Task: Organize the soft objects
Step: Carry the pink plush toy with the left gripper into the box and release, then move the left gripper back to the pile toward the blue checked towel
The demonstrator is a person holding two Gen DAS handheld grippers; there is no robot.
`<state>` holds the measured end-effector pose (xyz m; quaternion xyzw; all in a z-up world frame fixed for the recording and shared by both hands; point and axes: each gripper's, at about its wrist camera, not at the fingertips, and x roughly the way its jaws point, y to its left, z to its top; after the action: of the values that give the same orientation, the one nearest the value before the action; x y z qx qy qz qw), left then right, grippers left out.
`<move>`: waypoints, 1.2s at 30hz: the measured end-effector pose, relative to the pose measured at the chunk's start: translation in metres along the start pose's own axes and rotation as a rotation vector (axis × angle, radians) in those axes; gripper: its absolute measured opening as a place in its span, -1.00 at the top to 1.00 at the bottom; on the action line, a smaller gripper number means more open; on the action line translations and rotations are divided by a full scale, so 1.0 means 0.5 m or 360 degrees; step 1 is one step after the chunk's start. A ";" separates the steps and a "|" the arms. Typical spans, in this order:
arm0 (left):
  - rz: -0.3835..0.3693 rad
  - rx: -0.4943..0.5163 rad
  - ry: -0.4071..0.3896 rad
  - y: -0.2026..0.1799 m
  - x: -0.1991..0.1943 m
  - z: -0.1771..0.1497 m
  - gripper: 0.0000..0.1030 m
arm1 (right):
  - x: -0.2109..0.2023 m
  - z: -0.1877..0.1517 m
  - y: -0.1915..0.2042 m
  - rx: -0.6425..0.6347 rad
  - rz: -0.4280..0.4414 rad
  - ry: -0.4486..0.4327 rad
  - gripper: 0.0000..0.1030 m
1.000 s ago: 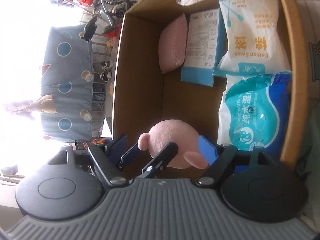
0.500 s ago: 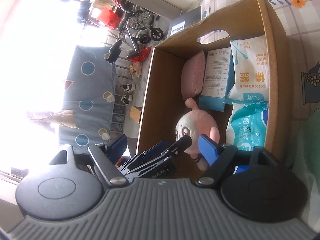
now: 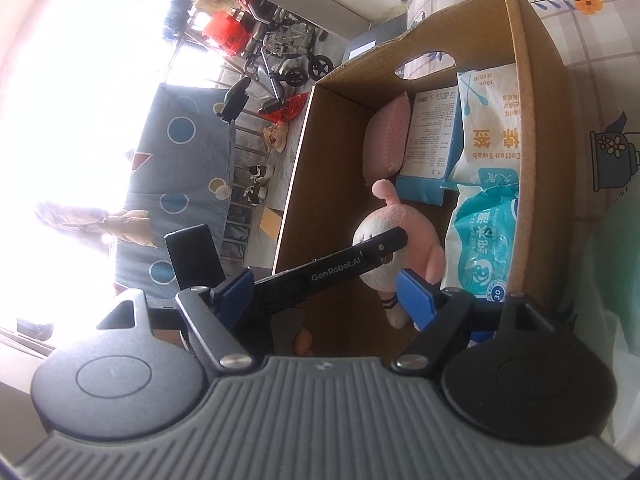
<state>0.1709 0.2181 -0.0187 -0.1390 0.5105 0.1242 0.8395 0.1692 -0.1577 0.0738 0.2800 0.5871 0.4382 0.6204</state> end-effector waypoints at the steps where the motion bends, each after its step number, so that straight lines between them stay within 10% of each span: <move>1: -0.0012 0.0034 0.0002 -0.004 -0.002 -0.002 -0.46 | -0.001 -0.002 0.000 0.0000 0.0000 0.0004 -0.53; 12: -0.0106 -0.0101 0.0065 0.014 -0.012 0.001 -0.57 | -0.006 -0.018 0.001 -0.0055 -0.0036 -0.0016 -0.53; 24: -0.0205 -0.0073 -0.0298 -0.037 -0.180 -0.069 -0.63 | -0.163 -0.087 0.004 -0.0210 0.0040 -0.0332 -0.53; 36: -0.0759 0.0269 -0.0390 -0.245 -0.270 -0.229 -0.65 | -0.504 -0.243 -0.102 -0.0214 -0.0356 -0.0728 -0.55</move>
<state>0.0593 0.0537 0.0644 -0.1688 0.3666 -0.1040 0.9090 0.0802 -0.4214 0.1328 0.2632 0.4285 0.3301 0.7989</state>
